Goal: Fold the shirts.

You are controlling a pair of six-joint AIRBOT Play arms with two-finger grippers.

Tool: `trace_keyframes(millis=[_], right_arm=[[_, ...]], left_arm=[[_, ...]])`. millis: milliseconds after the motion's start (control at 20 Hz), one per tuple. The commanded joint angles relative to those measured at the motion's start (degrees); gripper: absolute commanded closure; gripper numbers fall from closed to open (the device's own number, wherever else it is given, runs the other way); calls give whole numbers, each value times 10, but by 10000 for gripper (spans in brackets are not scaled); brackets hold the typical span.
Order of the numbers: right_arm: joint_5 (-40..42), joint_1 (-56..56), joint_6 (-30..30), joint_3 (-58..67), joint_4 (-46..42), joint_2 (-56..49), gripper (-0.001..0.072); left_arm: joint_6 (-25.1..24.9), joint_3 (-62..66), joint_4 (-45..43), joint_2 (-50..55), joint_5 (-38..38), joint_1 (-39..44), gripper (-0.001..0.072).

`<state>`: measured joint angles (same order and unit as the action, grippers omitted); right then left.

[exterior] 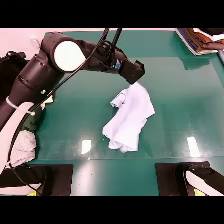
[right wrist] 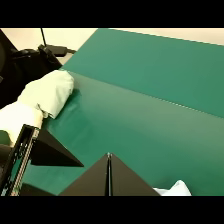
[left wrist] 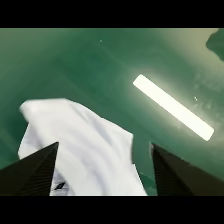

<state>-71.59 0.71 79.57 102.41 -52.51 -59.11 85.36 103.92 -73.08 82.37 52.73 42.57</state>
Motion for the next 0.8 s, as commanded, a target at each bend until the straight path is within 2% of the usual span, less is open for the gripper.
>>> trace_keyframes(millis=[0, 100, 200, 400, 450, 500, 550, 600, 750], right_arm=[[-64, -36, 1, 49, 0, -28, 694], [-72, -50, 1, 35, 1, -23, 694], [-56, -52, 1, -3, 1, -9, 695], [-14, -52, 1, -98, 3, 21, 693], [-6, -52, 1, -119, 5, 26, 682], [0, -52, 1, -138, 5, 30, 621], [2, -52, 1, -155, 5, 34, 502], [2, -52, 1, -169, 5, 36, 456], [-4, -52, 1, -196, 5, 36, 456]], left_arm=[[34, 0, 20, 16, 1, -81, 48], [63, -19, 26, 22, 30, -153, 48], [58, -67, 73, 40, 47, -196, 48], [-6, -174, 194, 109, 42, -185, 48], [-16, -184, 199, 129, 36, -172, 47], [-19, -188, 198, 150, 32, -156, 47], [-19, -188, 196, 167, 27, -143, 47], [-18, -188, 197, 182, 18, -132, 47], [-19, -188, 199, 200, -9, -109, 49]])
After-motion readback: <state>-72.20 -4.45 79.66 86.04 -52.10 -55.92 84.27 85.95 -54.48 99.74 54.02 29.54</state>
